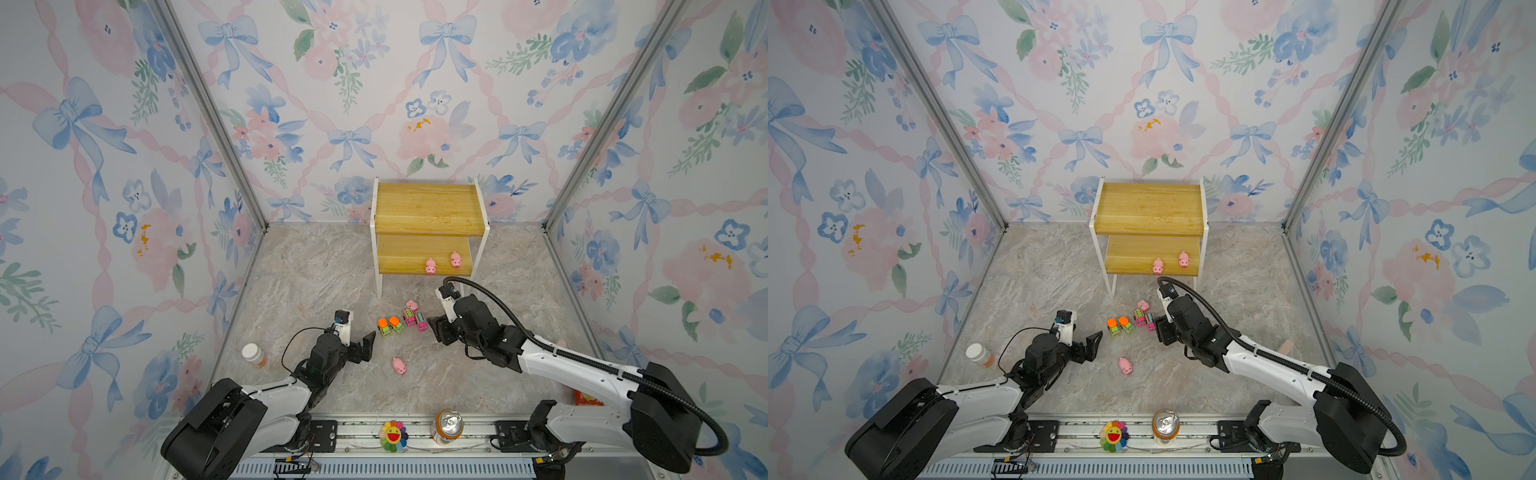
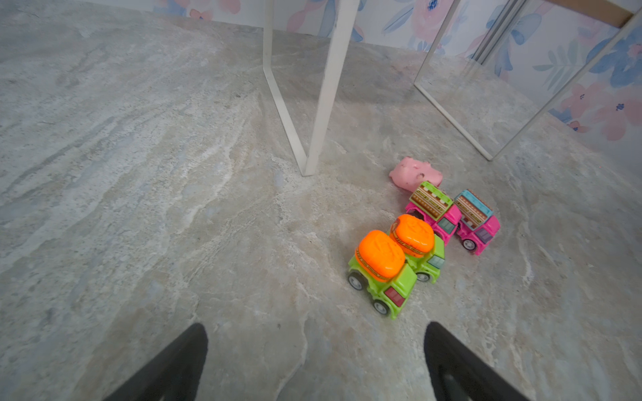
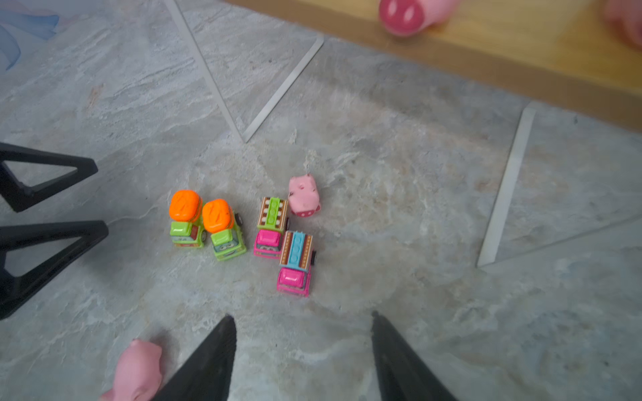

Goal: Place and organize the plastic toys onto the shelf
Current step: 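Withdraw the right gripper from the shelf toward the pig near the trucks, then lower the right gripper around the pink pig on the table and close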

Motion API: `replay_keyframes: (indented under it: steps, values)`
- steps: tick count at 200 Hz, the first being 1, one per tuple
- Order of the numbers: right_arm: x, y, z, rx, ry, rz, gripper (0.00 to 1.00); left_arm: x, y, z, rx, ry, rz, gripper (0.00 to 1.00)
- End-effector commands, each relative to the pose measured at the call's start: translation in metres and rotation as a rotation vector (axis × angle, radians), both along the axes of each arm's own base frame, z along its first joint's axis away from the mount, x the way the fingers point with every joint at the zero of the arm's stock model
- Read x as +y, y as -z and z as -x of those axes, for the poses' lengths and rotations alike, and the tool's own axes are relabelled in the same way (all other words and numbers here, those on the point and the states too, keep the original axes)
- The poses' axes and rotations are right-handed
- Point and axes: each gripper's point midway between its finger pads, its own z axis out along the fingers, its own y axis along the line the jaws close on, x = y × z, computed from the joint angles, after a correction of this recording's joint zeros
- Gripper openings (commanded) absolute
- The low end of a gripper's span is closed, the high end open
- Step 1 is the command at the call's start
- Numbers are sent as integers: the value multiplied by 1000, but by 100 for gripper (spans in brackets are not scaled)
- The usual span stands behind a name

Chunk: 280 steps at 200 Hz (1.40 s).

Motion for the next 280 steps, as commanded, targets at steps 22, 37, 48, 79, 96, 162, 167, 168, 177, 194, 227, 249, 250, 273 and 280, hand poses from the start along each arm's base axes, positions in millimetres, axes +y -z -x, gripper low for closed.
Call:
replay_keyframes:
  steps: [22, 37, 48, 79, 96, 162, 167, 168, 177, 194, 227, 249, 250, 273, 280]
  values:
    - [-20, 25, 32, 61, 27, -69, 61, -10, -6, 0, 8, 29, 32, 98]
    - [-26, 17, 31, 10, 48, -120, 57, -11, -8, 1, 9, 29, 38, 98]
    - [-33, 14, 32, -7, 67, -148, 54, -11, -9, 1, 9, 29, 43, 98]
    - [-41, 15, 41, 21, 62, -206, 49, -10, -5, 2, 22, 26, 29, 98]
    - [-39, 17, 45, 49, 36, -212, 49, -10, -4, 1, 29, 22, 22, 98]
    - [-6, 33, 55, 95, -69, -188, 56, -17, 2, 3, 77, 51, 37, 98]
    - [-2, 36, 55, 101, -78, -181, 57, -18, 2, 3, 77, 54, 37, 98]
    - [-1, 36, 55, 101, -80, -180, 57, -18, 2, 3, 78, 54, 37, 98]
    - [7, 41, 56, 116, -101, -163, 57, -18, 3, 4, 84, 56, 34, 98]
    - [26, 49, 62, 136, -162, -123, 60, -18, 4, 4, 89, 56, 34, 98]
    - [59, 51, 68, 131, -253, -113, 67, -17, 5, 5, 97, 55, 32, 98]
    - [75, 52, 73, 126, -288, -89, 69, -16, 7, 6, 102, 50, 27, 98]
    - [75, 52, 72, 125, -288, -87, 69, -16, 7, 6, 102, 51, 28, 98]
    - [90, 57, 80, 122, -320, -28, 70, -16, 9, 7, 107, 51, 27, 98]
    - [93, 59, 80, 121, -323, -15, 70, -15, 9, 7, 107, 48, 28, 98]
